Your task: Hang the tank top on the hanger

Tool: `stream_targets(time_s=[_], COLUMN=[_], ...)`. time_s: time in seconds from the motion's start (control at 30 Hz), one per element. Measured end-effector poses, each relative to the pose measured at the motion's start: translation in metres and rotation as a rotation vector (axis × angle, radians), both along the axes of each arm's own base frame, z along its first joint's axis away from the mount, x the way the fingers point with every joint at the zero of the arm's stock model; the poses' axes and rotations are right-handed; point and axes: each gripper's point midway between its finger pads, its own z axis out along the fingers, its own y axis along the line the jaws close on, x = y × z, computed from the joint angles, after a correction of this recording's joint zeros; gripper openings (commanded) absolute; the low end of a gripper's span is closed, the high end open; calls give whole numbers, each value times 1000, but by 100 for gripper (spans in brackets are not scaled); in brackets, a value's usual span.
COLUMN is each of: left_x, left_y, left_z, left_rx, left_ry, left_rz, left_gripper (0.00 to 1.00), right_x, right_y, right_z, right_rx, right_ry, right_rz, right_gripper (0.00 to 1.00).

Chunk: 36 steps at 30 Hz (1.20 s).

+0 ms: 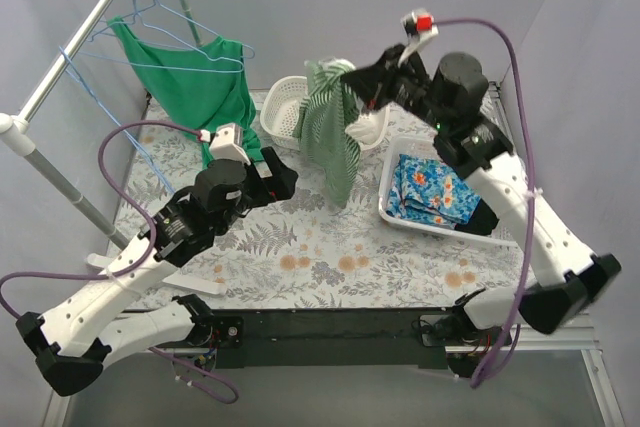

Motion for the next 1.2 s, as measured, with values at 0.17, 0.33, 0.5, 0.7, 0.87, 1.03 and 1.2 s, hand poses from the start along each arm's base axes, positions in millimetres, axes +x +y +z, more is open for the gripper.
stream_targets(time_s=[0.17, 0.33, 0.5, 0.7, 0.87, 1.03, 1.2], left_x=[-4, -2, 6, -9, -38, -30, 14], left_y=[7, 4, -15, -38, -40, -60, -110], left_z=[42, 29, -31, -100, -134, -132, -126], left_rx=[-73, -49, 62, 145, 124, 128, 182], left_ry=[-80, -53, 77, 256, 347, 349, 301], left_rz=[3, -1, -38, -173, -273, -330, -381], left_gripper=[98, 98, 98, 91, 88, 80, 69], right_x=[-100, -207, -244, -210, -205, -198, -201], right_y=[22, 60, 2, -20, -38, -64, -77], right_z=[-115, -301, -379, -329, -372, -389, -391], right_rx=[-82, -380, -540, -355, -453, -455, -327], right_ry=[139, 477, 627, 527, 579, 644, 715], right_rz=[238, 478, 367, 128, 44, -90, -170], right_gripper=[34, 74, 77, 74, 70, 63, 57])
